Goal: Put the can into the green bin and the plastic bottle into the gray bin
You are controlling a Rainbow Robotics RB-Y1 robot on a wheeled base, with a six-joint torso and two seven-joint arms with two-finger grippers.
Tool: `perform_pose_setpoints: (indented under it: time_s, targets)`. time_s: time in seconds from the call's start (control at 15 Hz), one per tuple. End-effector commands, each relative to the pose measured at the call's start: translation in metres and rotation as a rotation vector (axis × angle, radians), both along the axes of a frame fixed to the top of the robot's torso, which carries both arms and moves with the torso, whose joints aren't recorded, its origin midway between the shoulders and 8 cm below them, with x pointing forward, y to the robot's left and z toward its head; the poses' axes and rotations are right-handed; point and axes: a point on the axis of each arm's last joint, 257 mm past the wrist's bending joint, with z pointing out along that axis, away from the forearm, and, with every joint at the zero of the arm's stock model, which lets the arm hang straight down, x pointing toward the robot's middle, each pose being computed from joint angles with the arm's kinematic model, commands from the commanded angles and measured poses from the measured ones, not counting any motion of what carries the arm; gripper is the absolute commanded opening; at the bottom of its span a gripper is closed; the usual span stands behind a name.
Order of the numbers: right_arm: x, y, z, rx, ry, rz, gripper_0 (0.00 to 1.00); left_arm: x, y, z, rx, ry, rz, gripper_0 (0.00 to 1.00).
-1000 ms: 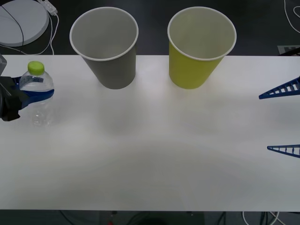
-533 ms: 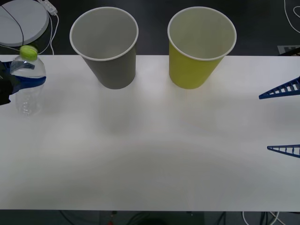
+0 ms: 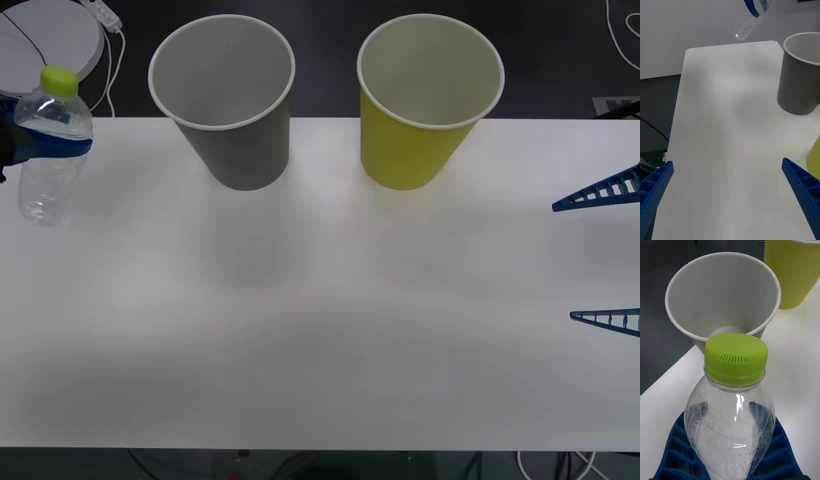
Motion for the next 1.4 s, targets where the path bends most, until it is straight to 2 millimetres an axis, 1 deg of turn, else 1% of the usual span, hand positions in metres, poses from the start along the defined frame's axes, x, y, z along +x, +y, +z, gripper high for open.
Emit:
perform_pose_setpoints:
  time_s: [0.07, 0.27, 0.33, 0.47, 0.67, 0.93, 1.07, 1.4]
  targets:
    - [0.000, 0.000, 0.000, 0.000, 0.000, 0.000, 1.00, 0.004, 0.005, 0.009, 0.033, 0.037, -0.012, 0.00]
    - [0.000, 0.000, 0.000, 0.000, 0.000, 0.000, 1.00, 0.009, 0.012, 0.022, 0.081, 0.074, -0.024, 0.00]
    - [0.000, 0.000, 0.000, 0.000, 0.000, 0.000, 1.00, 0.012, 0.015, 0.030, 0.095, 0.083, -0.027, 0.00]
    - [0.000, 0.000, 0.000, 0.000, 0.000, 0.000, 1.00, 0.018, 0.017, 0.045, 0.102, 0.089, -0.033, 0.00]
    - [0.000, 0.000, 0.000, 0.000, 0.000, 0.000, 1.00, 0.025, 0.016, 0.059, 0.111, 0.113, -0.049, 0.00]
    - [0.000, 0.000, 0.000, 0.000, 0.000, 0.000, 1.00, 0.039, 0.010, 0.076, 0.120, 0.133, -0.061, 0.00]
    - [0.000, 0.000, 0.000, 0.000, 0.000, 0.000, 1.00, 0.046, 0.005, 0.081, 0.139, 0.145, -0.064, 0.00]
    - [0.000, 0.000, 0.000, 0.000, 0.000, 0.000, 1.00, 0.065, -0.013, 0.097, 0.181, 0.180, -0.075, 0.00]
